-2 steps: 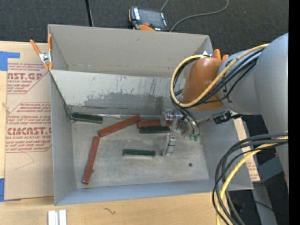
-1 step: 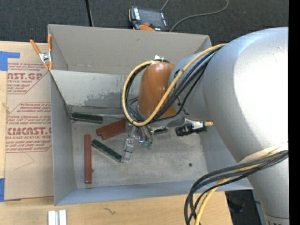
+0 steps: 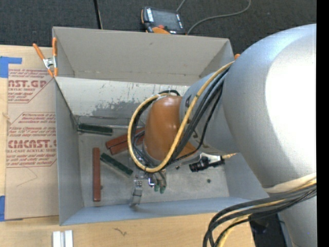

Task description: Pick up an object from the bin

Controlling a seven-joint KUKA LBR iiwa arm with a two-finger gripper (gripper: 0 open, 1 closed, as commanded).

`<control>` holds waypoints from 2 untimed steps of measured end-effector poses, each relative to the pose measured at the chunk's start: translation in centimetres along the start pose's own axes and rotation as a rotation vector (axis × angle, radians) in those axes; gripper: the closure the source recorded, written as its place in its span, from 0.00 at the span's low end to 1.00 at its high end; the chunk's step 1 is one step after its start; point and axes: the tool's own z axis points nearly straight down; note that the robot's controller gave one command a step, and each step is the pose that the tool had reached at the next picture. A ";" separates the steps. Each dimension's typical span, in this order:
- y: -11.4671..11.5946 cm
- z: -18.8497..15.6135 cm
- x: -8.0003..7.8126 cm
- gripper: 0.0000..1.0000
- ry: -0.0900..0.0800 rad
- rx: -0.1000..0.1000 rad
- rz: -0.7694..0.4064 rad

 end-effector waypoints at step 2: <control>0.8 1.4 -3.2 1.00 -0.005 0.001 -0.124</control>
Offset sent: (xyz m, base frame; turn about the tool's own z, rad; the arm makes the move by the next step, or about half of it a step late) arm 0.0327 0.0038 -0.0139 -0.1229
